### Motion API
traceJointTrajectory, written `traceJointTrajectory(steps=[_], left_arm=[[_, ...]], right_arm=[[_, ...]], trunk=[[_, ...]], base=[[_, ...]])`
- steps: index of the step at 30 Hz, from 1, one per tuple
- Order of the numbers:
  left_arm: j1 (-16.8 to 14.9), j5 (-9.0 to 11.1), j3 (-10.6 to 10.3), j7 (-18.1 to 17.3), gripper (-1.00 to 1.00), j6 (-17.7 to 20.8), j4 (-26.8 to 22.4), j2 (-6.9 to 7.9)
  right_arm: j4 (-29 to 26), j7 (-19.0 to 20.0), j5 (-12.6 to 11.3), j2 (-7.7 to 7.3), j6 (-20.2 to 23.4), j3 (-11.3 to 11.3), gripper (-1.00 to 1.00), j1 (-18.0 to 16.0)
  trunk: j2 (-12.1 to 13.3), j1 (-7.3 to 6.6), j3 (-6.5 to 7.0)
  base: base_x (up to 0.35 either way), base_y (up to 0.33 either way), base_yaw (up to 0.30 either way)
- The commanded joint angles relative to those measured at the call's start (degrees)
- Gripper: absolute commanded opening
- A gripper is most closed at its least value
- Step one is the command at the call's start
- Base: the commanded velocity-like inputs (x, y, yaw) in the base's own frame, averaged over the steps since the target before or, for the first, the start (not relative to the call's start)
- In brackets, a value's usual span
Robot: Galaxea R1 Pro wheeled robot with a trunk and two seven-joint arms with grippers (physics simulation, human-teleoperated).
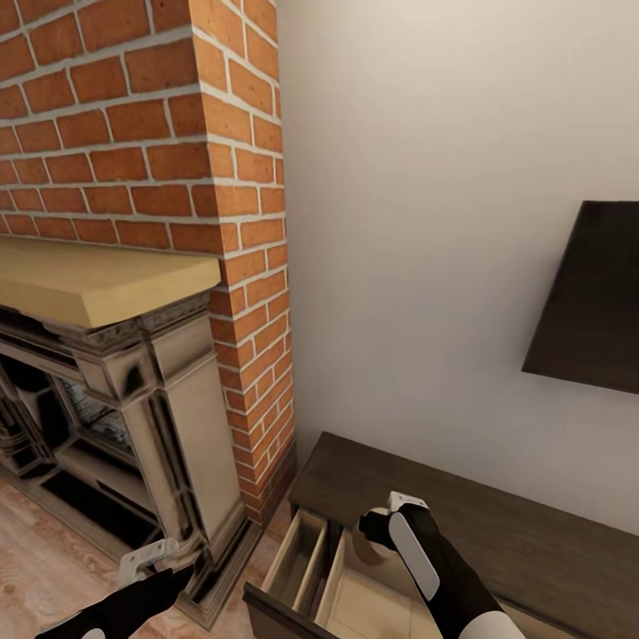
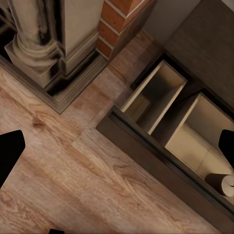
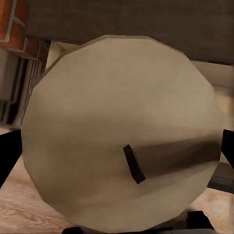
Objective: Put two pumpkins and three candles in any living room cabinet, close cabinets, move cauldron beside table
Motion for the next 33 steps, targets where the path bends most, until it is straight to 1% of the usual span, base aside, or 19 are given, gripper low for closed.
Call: traceJointTrajectory(steps=[1,9,14,17,21,24,33], left_arm=[[0.00,0.57,-0.02,0.48,1.00,0.19,-0.09,0.01],[0.00,0.54,-0.03,0.49,1.00,0.19,-0.07,0.04],[0.00,0.53,-0.04,0.56,1.00,0.19,-0.07,0.01],[0.00,0.69,-0.17,0.56,1.00,0.27,0.08,0.18],[0.00,0.69,-0.17,0.56,1.00,0.27,0.08,0.18],[0.00,0.69,-0.17,0.56,1.00,0.27,0.08,0.18],[0.00,0.69,-0.17,0.56,1.00,0.27,0.08,0.18]], right_arm=[[-0.04,-0.67,-0.66,-0.02,0.32,0.14,-1.00,-0.07],[0.13,-0.93,-0.59,-0.03,3.84,0.14,-1.00,-0.17],[0.24,-2.32,-0.56,-0.03,5.46,0.14,-1.00,-0.25],[0.52,-3.04,-0.39,-0.89,4.84,-0.86,-1.00,-0.17],[0.52,-3.04,-0.64,-0.89,3.74,-2.15,-1.00,-0.17],[0.52,-3.04,-0.64,-0.89,2.85,-2.16,-1.00,-0.17],[0.52,-3.04,-0.64,-0.89,2.82,-2.16,-1.00,-0.17]], trunk=[[-0.50,0.25,-0.27],[-3.71,2.00,-1.71],[-5.71,3.10,-2.60],[-5.70,3.09,-2.60],[-5.70,3.09,-2.60],[-5.70,3.09,-2.60],[-5.70,3.09,-2.60]], base=[[0.000,0.000,0.000],[0.000,0.000,0.000],[0.000,0.000,0.000],[0.000,0.000,0.000],[0.000,0.000,0.000],[0.000,0.000,0.000],[0.000,0.000,0.000]])
